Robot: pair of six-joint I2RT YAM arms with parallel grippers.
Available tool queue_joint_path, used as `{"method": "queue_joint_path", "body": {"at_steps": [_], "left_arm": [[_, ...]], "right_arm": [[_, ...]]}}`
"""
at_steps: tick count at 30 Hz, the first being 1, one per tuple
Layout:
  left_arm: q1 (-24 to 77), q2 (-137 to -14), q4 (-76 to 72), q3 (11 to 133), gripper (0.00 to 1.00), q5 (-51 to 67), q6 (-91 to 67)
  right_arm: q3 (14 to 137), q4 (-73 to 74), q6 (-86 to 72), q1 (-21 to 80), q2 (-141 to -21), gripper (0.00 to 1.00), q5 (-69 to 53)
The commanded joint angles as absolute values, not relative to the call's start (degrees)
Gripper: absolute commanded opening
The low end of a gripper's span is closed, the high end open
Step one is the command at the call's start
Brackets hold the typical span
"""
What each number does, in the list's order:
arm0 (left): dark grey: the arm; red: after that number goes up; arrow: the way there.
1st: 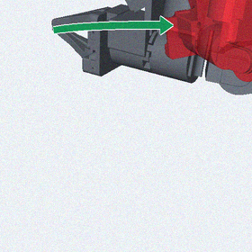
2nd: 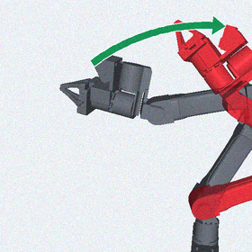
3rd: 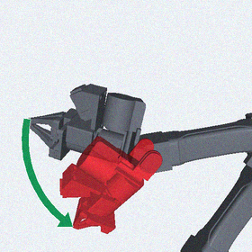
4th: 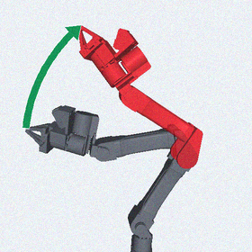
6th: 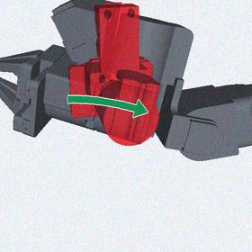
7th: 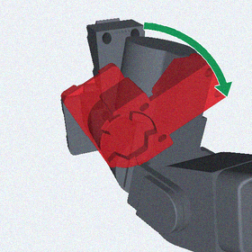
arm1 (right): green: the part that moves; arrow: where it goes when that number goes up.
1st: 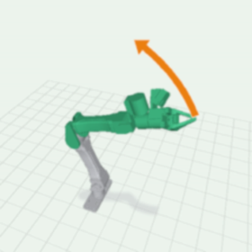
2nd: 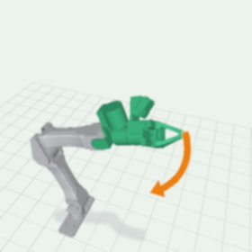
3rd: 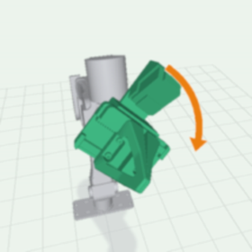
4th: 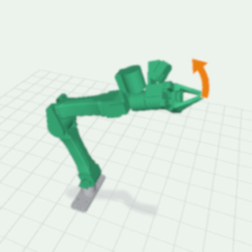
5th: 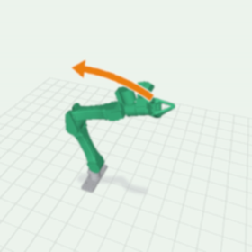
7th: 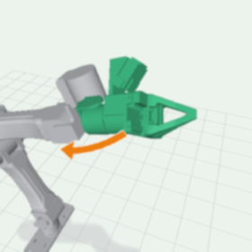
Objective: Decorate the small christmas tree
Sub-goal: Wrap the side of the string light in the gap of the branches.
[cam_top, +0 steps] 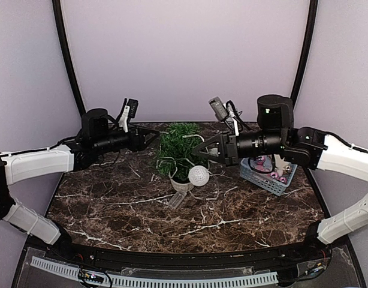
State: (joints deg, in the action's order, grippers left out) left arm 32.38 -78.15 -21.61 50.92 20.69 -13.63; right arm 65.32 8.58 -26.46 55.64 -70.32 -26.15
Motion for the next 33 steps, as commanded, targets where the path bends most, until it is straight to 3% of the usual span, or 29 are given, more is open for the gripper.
{"method": "queue_joint_path", "body": {"at_steps": [1, 9, 21, 33], "left_arm": [[32.52, -75.38, -22.38, 48.86, 0.58, 20.8, -13.8], [32.52, -74.63, -22.31, 48.27, 0.61, 20.22, -13.31], [32.52, -70.84, -23.84, 46.5, 0.73, 17.22, -13.28], [32.49, -67.59, -20.17, 45.28, 0.76, 15.35, -11.67]], "right_arm": [[68.03, 2.22, -26.2, 57.23, -72.04, 0.0, -34.17], [74.79, 2.48, -24.38, 59.16, -77.16, 0.0, -40.15], [89.83, 8.1, -21.14, 59.16, -84.81, 0.0, -25.6], [79.64, 13.52, -22.15, 55.66, -74.62, 0.0, -16.08]]}}
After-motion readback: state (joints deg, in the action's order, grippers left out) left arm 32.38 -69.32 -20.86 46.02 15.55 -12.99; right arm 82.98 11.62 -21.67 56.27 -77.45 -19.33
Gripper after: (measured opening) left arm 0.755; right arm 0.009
